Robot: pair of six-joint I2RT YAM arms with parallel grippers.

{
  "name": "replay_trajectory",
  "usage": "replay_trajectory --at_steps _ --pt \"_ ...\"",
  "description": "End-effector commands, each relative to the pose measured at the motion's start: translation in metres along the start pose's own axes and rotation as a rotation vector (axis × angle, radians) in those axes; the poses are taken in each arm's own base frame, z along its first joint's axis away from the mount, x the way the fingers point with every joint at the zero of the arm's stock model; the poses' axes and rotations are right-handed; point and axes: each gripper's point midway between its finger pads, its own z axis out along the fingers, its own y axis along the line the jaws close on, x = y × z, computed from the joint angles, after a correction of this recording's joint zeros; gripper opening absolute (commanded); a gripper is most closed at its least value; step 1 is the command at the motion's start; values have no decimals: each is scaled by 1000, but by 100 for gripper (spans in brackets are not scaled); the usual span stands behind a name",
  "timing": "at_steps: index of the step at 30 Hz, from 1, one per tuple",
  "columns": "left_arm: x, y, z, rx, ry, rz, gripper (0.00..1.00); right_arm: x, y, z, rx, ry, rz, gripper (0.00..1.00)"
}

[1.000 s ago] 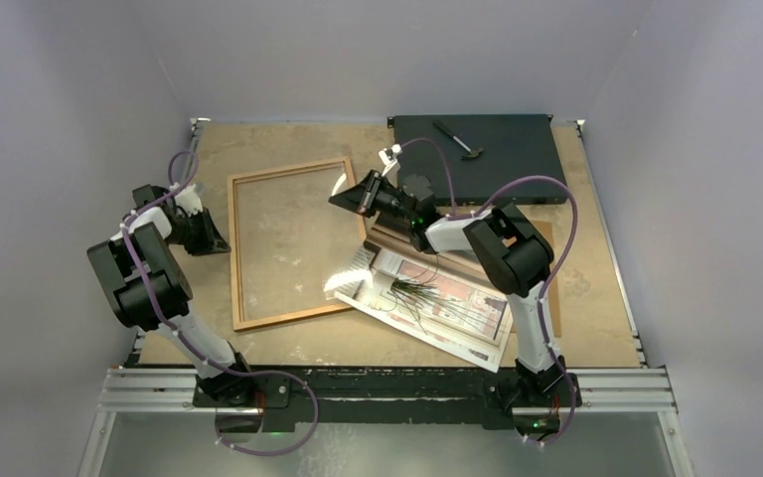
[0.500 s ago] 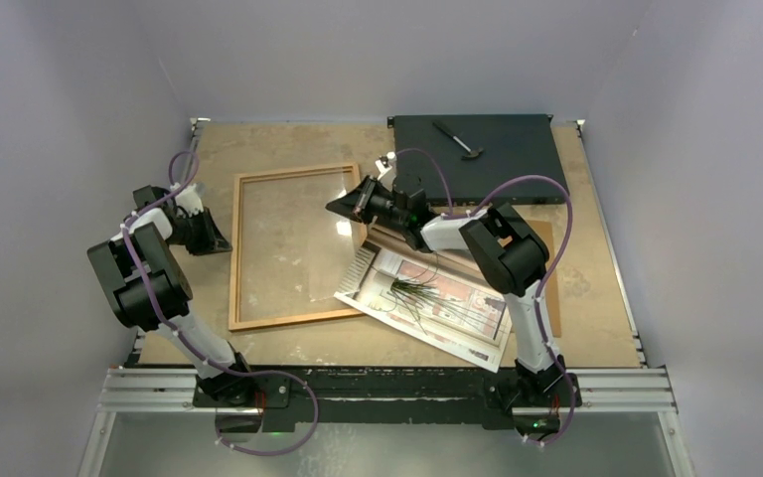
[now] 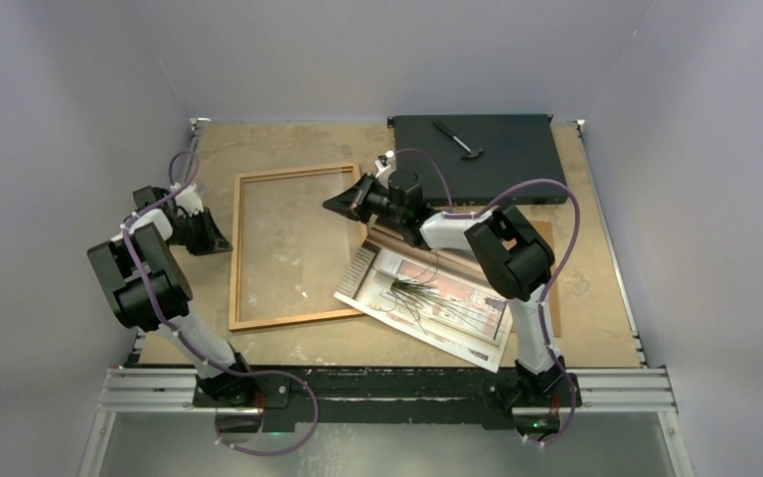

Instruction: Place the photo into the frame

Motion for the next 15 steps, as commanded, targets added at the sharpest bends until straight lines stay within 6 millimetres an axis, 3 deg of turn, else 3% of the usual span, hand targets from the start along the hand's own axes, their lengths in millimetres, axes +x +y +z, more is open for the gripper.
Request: replay_trajectory --at_steps 1,5,10,15 --pt "29 12 16 -47 86 12 5 -3 54 -7 -58 -26 13 0" --pt "30 12 15 -47 86 18 5 -6 55 -12 -22 -62 13 0" --pt "28 11 14 -46 83 26 5 -3 45 -6 15 -53 21 0" --pt "28 11 13 -46 81 30 5 0 48 2 28 -38 5 0"
